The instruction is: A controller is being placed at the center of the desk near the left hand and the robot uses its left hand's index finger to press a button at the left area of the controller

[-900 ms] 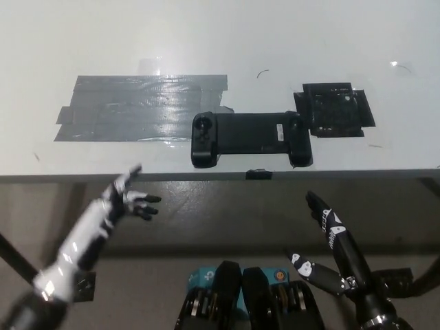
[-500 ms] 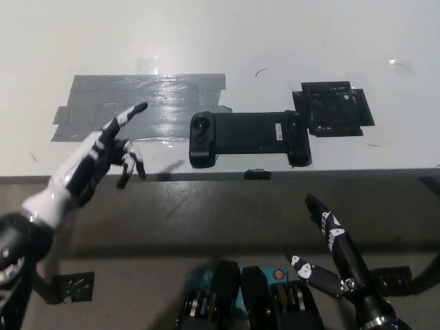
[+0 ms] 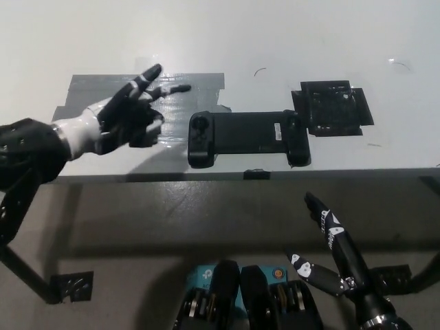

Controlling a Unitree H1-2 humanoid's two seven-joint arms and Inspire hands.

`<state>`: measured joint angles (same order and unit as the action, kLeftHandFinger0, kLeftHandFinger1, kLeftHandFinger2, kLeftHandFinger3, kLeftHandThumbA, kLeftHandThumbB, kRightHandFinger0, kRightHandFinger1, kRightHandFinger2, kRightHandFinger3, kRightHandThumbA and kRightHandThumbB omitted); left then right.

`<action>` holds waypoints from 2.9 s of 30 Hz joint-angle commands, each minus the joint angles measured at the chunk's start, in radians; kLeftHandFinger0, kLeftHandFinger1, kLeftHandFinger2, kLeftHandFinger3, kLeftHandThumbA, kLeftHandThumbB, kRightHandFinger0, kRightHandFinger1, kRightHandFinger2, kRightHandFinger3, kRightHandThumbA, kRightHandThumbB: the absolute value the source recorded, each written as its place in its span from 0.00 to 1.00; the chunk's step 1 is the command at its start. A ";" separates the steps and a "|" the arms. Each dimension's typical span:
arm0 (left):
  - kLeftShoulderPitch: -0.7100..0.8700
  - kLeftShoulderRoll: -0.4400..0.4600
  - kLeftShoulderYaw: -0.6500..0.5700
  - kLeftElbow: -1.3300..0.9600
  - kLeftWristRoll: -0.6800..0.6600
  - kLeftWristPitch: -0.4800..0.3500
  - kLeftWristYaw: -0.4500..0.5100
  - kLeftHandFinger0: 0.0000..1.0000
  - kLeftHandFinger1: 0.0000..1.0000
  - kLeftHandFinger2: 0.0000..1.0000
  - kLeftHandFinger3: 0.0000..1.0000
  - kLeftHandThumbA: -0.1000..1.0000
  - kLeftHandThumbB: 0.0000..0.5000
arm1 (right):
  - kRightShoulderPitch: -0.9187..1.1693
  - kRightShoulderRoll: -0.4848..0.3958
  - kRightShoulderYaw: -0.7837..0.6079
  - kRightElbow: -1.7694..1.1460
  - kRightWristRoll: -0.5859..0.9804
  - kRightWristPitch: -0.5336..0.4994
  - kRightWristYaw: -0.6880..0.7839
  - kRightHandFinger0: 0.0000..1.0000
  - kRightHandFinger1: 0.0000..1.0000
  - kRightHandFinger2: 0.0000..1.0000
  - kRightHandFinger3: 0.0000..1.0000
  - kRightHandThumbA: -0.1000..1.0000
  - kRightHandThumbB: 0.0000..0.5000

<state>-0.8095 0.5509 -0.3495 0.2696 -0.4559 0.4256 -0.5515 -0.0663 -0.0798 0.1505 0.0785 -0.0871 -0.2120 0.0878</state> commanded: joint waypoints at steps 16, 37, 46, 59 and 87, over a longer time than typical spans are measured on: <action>-0.044 0.026 -0.109 0.120 -0.034 0.044 -0.056 0.00 0.00 0.14 1.00 1.00 0.76 | -0.015 -0.006 0.007 -0.034 -0.018 -0.021 0.022 1.00 1.00 1.00 1.00 0.68 0.48; -0.034 -0.004 -0.095 0.138 0.003 0.044 -0.045 0.00 0.00 0.14 1.00 1.00 0.78 | -0.001 -0.003 0.007 -0.033 -0.017 -0.034 0.020 1.00 1.00 1.00 1.00 0.63 0.48; -0.054 -0.009 -0.097 0.128 0.036 0.044 -0.023 0.00 0.00 0.13 1.00 1.00 0.76 | -0.002 -0.005 0.002 -0.030 -0.018 -0.038 0.017 1.00 1.00 1.00 1.00 0.61 0.50; -0.051 -0.041 -0.088 0.127 0.097 0.044 -0.005 0.00 0.00 0.14 1.00 1.00 0.75 | 0.008 -0.006 0.003 -0.038 -0.021 -0.038 0.015 1.00 1.00 1.00 1.00 0.61 0.50; -0.094 -0.086 -0.027 0.207 0.203 0.044 -0.037 0.00 0.00 0.17 1.00 1.00 0.79 | -0.009 -0.004 -0.003 -0.042 -0.017 -0.033 0.013 1.00 1.00 1.00 1.00 0.59 0.52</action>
<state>-0.8386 0.4658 -0.4059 0.4733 -0.2809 0.4560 -0.5875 -0.0610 -0.0808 0.1512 0.0617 -0.0975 -0.2129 0.1020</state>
